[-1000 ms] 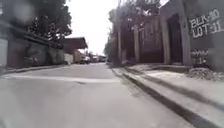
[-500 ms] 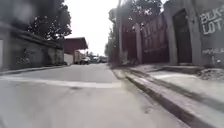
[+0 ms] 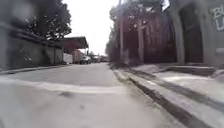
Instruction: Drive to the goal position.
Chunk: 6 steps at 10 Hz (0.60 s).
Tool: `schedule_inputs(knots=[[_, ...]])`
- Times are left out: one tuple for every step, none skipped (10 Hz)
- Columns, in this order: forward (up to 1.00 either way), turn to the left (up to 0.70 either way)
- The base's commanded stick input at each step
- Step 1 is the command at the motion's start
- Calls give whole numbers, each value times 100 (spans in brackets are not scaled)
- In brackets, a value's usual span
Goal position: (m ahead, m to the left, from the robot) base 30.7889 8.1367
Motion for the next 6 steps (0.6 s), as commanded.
schedule_inputs(knots=[[100, 0], [100, 0], [100, 0], [100, 0], [100, 0], [100, 0]])
